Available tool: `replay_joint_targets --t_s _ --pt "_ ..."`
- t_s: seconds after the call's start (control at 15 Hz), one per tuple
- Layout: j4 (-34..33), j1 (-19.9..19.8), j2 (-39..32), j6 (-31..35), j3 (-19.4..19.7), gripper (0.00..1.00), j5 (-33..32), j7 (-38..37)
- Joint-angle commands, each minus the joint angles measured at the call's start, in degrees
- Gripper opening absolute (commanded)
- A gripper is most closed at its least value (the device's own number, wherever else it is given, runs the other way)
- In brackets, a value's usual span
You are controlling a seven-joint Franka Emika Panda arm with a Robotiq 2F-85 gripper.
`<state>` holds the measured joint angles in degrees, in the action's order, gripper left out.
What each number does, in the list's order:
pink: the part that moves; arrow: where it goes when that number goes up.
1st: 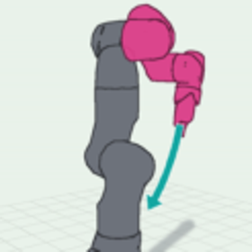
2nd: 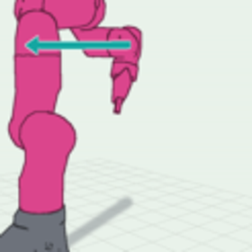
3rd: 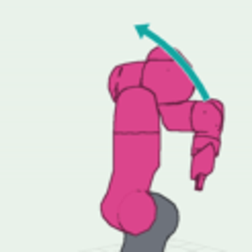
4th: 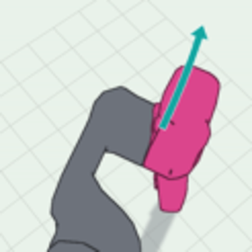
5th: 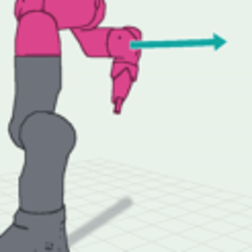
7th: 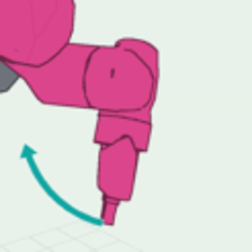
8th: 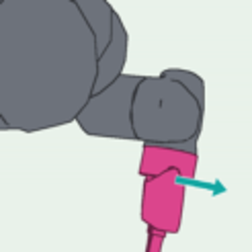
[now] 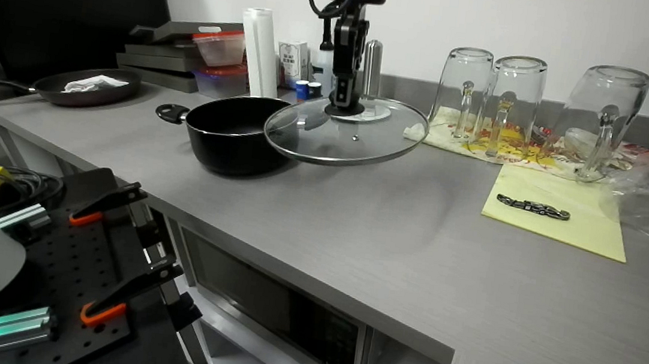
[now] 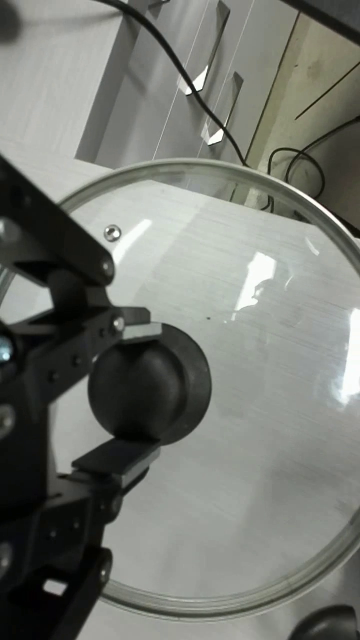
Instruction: Remove the glass lid from the black pot.
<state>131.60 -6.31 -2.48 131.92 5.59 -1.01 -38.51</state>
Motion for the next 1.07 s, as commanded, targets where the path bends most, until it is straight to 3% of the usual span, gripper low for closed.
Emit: replay_joint_targets --t_s 0.0,0.47,1.0 --pt "-1.8 0.0 -5.4 2.5 1.3 0.25 0.6 -4.3" --pt "-1.8 1.5 -15.8 14.0 2.3 0.25 2.7 -7.5" --pt "-3.3 0.3 -22.1 17.8 -0.5 0.25 15.6 -1.2"
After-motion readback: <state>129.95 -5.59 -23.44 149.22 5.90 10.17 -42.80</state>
